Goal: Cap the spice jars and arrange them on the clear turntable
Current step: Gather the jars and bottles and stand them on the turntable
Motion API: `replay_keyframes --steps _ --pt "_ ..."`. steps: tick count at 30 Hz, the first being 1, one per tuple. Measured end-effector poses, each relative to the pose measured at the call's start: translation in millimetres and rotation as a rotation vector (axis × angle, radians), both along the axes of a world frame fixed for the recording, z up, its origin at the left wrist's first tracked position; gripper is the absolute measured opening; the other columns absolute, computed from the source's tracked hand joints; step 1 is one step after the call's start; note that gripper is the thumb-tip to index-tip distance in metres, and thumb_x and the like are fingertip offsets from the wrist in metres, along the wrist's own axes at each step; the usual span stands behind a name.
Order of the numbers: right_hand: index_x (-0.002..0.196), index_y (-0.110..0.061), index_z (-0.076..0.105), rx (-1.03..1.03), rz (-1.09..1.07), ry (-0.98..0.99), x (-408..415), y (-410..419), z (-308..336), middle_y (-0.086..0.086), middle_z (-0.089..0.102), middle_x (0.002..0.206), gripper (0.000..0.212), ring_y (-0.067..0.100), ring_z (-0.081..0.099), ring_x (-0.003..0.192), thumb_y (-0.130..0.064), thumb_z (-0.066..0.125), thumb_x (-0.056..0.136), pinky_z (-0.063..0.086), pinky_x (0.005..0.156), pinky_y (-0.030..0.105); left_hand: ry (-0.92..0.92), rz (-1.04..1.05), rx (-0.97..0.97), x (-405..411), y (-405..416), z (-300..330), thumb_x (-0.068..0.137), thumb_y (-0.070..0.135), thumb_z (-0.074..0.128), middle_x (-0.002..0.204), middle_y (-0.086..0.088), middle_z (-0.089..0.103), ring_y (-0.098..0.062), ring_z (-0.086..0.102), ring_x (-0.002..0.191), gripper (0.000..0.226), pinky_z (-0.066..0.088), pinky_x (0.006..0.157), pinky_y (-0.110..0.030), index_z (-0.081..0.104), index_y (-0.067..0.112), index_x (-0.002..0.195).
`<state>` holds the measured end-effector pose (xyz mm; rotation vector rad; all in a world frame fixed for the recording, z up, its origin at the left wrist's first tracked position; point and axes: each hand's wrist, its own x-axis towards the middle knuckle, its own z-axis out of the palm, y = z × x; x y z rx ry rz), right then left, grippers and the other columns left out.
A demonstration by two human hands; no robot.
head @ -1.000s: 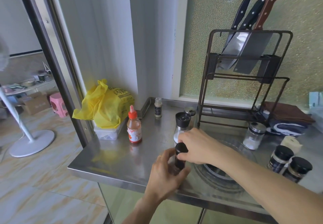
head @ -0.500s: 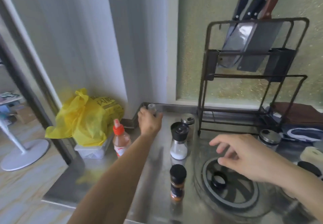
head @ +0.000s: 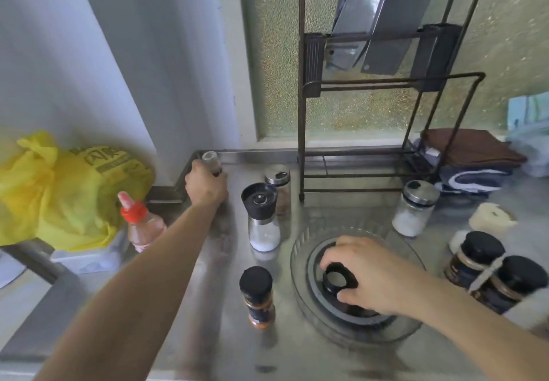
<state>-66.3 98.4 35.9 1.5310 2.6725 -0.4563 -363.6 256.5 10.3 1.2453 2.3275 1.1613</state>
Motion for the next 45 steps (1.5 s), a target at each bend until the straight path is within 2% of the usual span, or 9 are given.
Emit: replay_keyframes --steps 6,12,20,26,32,37,39,43,45 --pt "0.111 -0.042 0.059 0.033 -0.113 0.146 4.8 -0.5 29.9 -0.023 0.055 0.105 0.038 0.0 0.052 0.09 -0.04 0.08 0.08 0.045 0.08 0.022 -0.017 -0.1 0.188 13.2 -42.3 56.4 0.086 0.026 0.077 0.12 -0.018 0.066 -0.038 0.057 0.118 0.054 0.045 0.091 -0.039 0.049 0.003 0.127" --pt "0.103 -0.04 0.074 0.058 -0.252 0.659 16.0 -10.7 99.7 -0.013 0.074 0.107 0.034 0.011 0.072 0.094 -0.022 0.085 0.076 0.056 0.096 0.039 -0.014 -0.225 0.366 40.4 -115.1 125.6 0.075 0.036 0.086 0.105 -0.002 0.074 -0.021 0.069 0.1 0.057 0.056 0.091 -0.037 0.06 0.012 0.12" --pt "0.1 -0.022 0.075 0.048 -0.368 1.096 33.0 -54.2 163.5 -0.01 0.08 0.094 0.025 0.0 0.073 0.078 -0.014 0.086 0.078 0.049 0.076 0.02 -0.272 -0.499 0.326 124.0 -220.4 127.2 0.07 0.034 0.091 0.088 0.013 0.078 0.0 0.074 0.08 0.038 0.064 0.079 -0.034 0.07 0.028 0.101" --pt "0.113 -0.025 0.072 0.046 -0.193 0.867 61.2 -85.1 163.3 -0.005 0.078 0.106 0.047 0.009 0.075 0.097 0.001 0.084 0.076 0.057 0.097 0.034 -0.42 -0.617 0.263 171.7 -268.3 96.0 0.072 0.022 0.092 0.086 0.01 0.079 -0.004 0.075 0.077 0.033 0.063 0.071 -0.026 0.075 0.026 0.1" --pt "0.117 -0.024 0.074 -0.032 -0.013 0.463 82.8 -105.9 172.0 -0.007 0.078 0.107 0.045 -0.001 0.072 0.102 0.005 0.078 0.082 0.055 0.093 0.016 -0.411 -0.679 0.262 195.5 -294.5 82.7 0.072 0.018 0.092 0.086 0.01 0.08 -0.002 0.074 0.076 0.033 0.063 0.073 -0.025 0.076 0.023 0.1" --pt "0.101 -0.03 0.077 0.127 -0.013 0.15 79.4 -112.1 172.7 -0.014 0.079 0.086 0.022 -0.007 0.071 0.079 -0.039 0.081 0.082 0.056 0.072 0.015 -0.351 -0.698 0.27 208.1 -299.2 76.5 0.072 0.022 0.091 0.088 0.012 0.079 -0.003 0.074 0.079 0.034 0.063 0.08 -0.033 0.076 0.025 0.102" --pt "0.093 -0.025 0.077 0.179 -0.062 0.024 78.0 -113.4 171.6 -0.01 0.078 0.072 0.042 -0.002 0.071 0.066 -0.063 0.07 0.079 0.06 0.069 0.025 -0.326 -0.704 0.272 211.0 -300.4 75.4 0.072 0.023 0.091 0.088 0.013 0.079 -0.002 0.074 0.079 0.032 0.063 0.08 -0.034 0.077 0.026 0.101" --pt "0.114 -0.038 0.066 0.032 -0.02 0.107 85.8 -113.6 174.3 -0.011 0.075 0.093 0.041 0.003 0.073 0.075 -0.043 0.083 0.077 0.061 0.079 0.035 -0.306 -0.709 0.281 213.1 -298.6 77.0 0.071 0.026 0.091 0.091 0.014 0.079 -0.001 0.073 0.081 0.034 0.062 0.082 -0.033 0.078 0.027 0.102" --pt "0.108 -0.033 0.07 0.083 -0.052 0.06 86.9 -112.0 174.1 -0.009 0.077 0.084 0.033 0.003 0.073 0.071 -0.052 0.076 0.081 0.061 0.079 0.038 -0.287 -0.718 0.28 213.7 -299.1 76.4 0.071 0.025 0.091 0.092 0.016 0.079 -0.001 0.073 0.082 0.034 0.062 0.083 -0.032 0.078 0.028 0.103"
